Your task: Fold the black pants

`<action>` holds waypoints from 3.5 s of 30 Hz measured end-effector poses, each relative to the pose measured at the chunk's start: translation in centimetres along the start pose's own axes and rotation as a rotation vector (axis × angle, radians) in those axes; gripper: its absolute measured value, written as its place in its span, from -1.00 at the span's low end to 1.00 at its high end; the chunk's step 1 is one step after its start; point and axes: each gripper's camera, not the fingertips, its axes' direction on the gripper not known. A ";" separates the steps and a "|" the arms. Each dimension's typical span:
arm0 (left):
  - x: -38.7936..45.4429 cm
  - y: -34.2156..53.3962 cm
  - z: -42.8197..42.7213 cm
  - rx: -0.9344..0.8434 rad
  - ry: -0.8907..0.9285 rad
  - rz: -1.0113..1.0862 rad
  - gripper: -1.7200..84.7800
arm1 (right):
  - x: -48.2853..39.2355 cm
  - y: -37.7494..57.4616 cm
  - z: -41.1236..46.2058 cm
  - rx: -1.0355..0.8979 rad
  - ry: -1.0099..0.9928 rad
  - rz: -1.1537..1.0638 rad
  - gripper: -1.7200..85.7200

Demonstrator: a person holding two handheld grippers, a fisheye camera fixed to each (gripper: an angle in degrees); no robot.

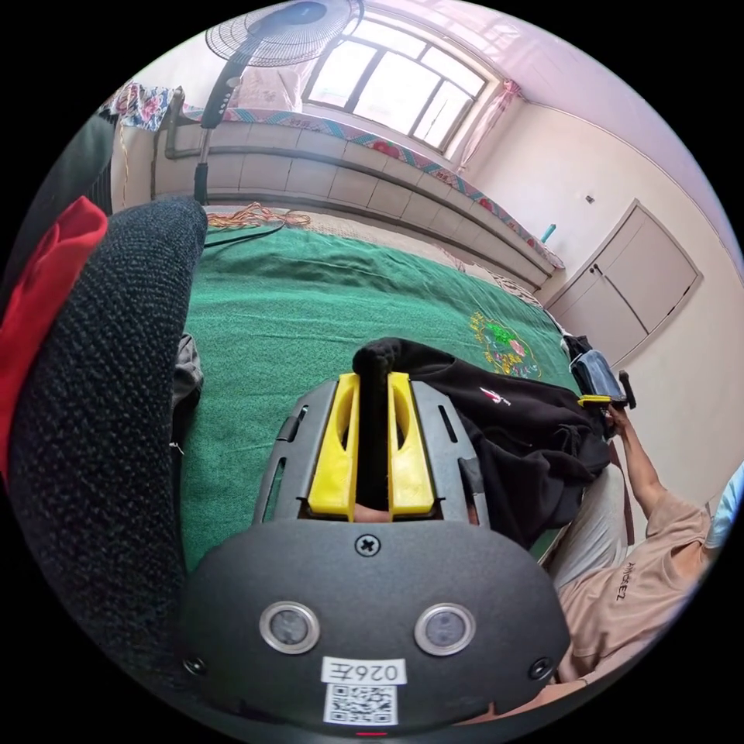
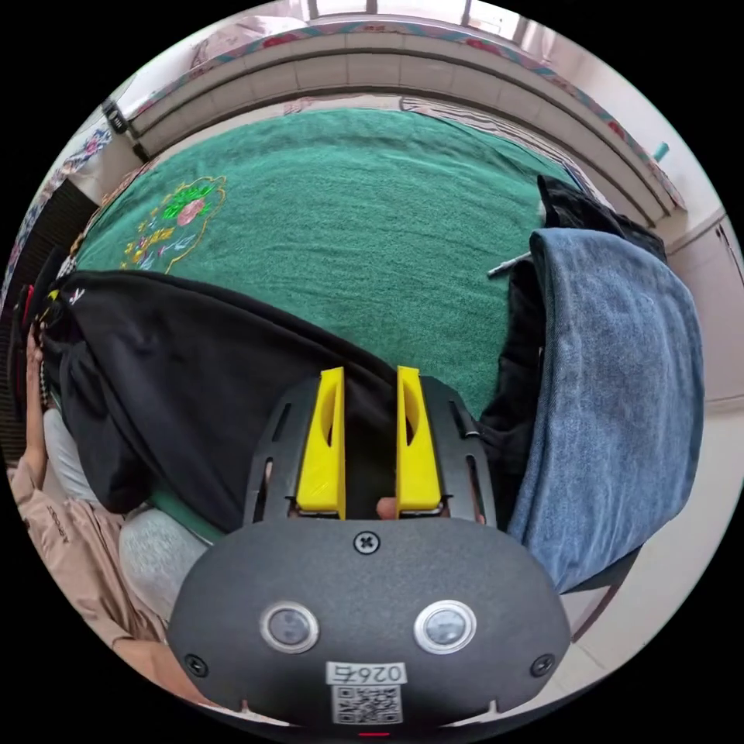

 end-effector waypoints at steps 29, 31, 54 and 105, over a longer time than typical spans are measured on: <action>0.9 -3.8 -8.2 0.119 -0.124 -0.035 -0.83 | -6.3 -10.6 -5.9 0.267 0.223 0.003 -0.99; 0.1 -4.5 -7.3 0.104 -0.151 -0.086 -0.83 | -6.5 -14.8 -2.8 0.248 0.210 0.050 -0.97; 3.5 -9.6 -10.1 0.013 -0.307 -0.146 -0.83 | 2.4 -10.9 10.8 0.251 0.065 0.470 -0.98; 10.3 -14.4 -16.9 0.231 -0.333 0.075 -0.77 | -10.0 3.5 4.0 0.489 -0.556 -0.033 -0.98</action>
